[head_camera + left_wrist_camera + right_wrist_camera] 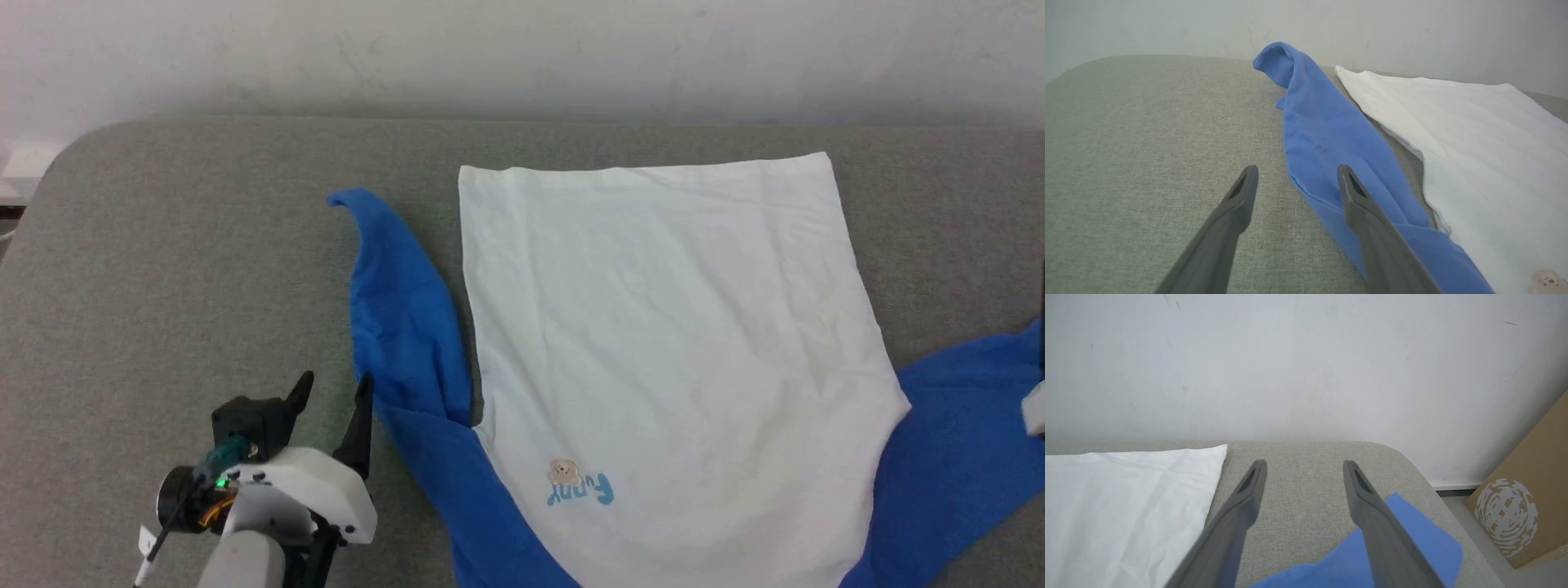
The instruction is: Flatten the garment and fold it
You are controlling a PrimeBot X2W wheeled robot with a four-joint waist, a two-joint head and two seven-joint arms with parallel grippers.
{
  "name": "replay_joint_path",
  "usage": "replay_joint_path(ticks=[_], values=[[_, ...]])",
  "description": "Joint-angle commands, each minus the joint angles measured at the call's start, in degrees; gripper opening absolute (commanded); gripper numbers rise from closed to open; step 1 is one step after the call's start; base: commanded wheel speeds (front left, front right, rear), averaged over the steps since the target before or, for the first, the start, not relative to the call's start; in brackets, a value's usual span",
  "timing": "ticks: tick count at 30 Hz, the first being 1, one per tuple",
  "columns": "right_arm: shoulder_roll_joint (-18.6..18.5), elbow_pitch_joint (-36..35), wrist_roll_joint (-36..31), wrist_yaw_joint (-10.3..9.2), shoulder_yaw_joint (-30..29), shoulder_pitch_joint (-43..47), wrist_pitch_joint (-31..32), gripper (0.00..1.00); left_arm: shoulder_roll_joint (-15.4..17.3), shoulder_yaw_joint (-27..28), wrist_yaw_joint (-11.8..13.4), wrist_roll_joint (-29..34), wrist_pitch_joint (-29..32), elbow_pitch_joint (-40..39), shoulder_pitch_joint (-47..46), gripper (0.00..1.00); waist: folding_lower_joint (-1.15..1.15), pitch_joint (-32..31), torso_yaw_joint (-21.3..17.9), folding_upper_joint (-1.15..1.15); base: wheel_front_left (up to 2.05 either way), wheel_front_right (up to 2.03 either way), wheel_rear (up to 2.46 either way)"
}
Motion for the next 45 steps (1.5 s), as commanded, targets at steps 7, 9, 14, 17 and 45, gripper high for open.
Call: replay_joint_path(ticks=[7, 9, 14, 17, 45], values=[[8.0, -13.6, -0.3, -0.12, 0.6, 8.5, 3.3, 1.0, 1.9, -0.4, 0.2, -2.1, 13.0, 2.5, -5.4, 1.0, 0.01, 1.5, -3.5, 0.0, 0.0, 0.0, 0.0], [9.1, -15.8, -0.5, -0.12, 1.4, 10.0, 4.5, 1.0, 2.6, -0.2, 1.0, -2.0, 16.2, 3.0, -6.7, 1.0, 0.01, 2.0, -4.1, 0.0, 0.0, 0.0, 0.0], [10.8, -18.5, -0.2, -0.12, 1.7, 11.5, 6.1, 1.0, 3.8, 0.4, 4.0, -1.0, 21.0, 4.5, -8.9, 1.0, 0.01, 3.3, -5.3, 0.0, 0.0, 0.0, 0.0], [11.2, -19.0, -0.2, -0.12, 1.3, 11.7, 6.4, 1.0, 3.7, 0.1, 3.6, -1.6, 23.2, 5.3, -9.3, 1.0, 0.01, 4.0, -5.4, 0.0, 0.0, 0.0, 0.0], [12.4, -19.7, 0.8, -0.12, 1.9, 14.2, 8.2, 1.0, 6.1, -1.9, 7.6, 3.4, 18.9, -11.7, -6.8, 0.0, 0.01, 2.0, -3.6, 0.0, 0.0, 0.0, 0.0]])
